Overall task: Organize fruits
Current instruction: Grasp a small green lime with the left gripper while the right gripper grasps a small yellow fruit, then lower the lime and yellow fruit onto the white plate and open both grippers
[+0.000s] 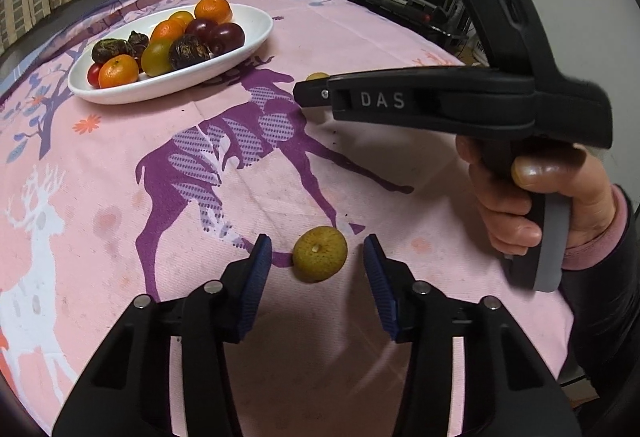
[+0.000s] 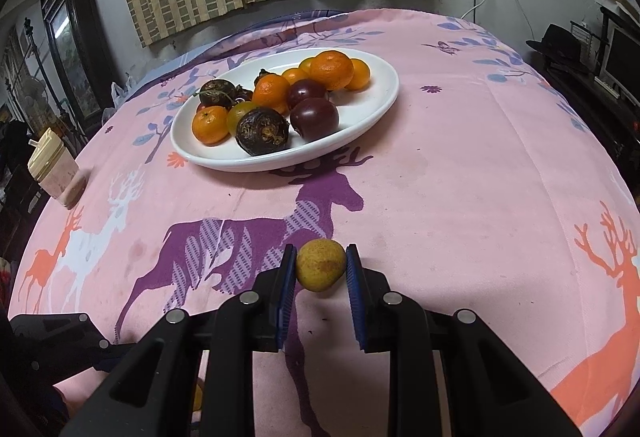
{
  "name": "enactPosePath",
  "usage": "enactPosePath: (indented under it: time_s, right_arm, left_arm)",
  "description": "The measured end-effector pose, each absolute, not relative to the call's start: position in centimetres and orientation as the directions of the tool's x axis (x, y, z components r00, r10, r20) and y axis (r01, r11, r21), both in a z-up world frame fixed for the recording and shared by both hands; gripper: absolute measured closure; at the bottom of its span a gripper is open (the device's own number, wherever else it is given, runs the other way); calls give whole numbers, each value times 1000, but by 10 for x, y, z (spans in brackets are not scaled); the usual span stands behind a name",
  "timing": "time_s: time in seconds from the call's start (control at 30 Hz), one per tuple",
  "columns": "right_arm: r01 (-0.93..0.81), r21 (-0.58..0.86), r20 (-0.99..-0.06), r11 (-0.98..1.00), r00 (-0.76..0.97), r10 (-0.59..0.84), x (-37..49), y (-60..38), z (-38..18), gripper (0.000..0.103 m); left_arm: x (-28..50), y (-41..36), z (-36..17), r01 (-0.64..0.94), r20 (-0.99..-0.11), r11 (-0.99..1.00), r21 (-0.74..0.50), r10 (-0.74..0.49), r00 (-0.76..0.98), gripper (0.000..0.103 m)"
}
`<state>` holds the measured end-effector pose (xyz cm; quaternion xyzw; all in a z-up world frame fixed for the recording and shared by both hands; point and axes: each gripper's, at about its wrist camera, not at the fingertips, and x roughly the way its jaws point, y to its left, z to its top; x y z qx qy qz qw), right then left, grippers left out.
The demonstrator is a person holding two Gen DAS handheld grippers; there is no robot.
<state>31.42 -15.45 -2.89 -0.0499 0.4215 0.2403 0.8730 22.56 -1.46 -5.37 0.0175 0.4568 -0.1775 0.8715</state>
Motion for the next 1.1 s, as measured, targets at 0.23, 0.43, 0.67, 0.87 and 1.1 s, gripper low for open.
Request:
enactPosePath:
  time_s: [0.23,0.43,0.67,0.87,1.1]
  right_arm:
    - [-462,113,-760,880,530,376,314,-155,-29,78]
    - [-462,113,-759,880,532,376,313,-155,-28,78]
    - [-463,111,-759,879,532,376,313,-155,-28,78]
    - [-465,91,-753,880,546,367,311,-155,-28,78]
    - [-440,66,-742,896,578,339,313,-160,-26,78]
  left_arm:
    - [224,-20,-54,316,-812,946,-70,-238,534,69]
    - [220,-24,-54,329,-813,944,-39,-221,539,76]
    - [224,-13,-49,324,-807,942,-86,-256,532,77]
    - [233,13,-34,305,-776,947,-97,-264,573,77]
    - [260,48,-19,241,-749,962,-131,-255,612,77]
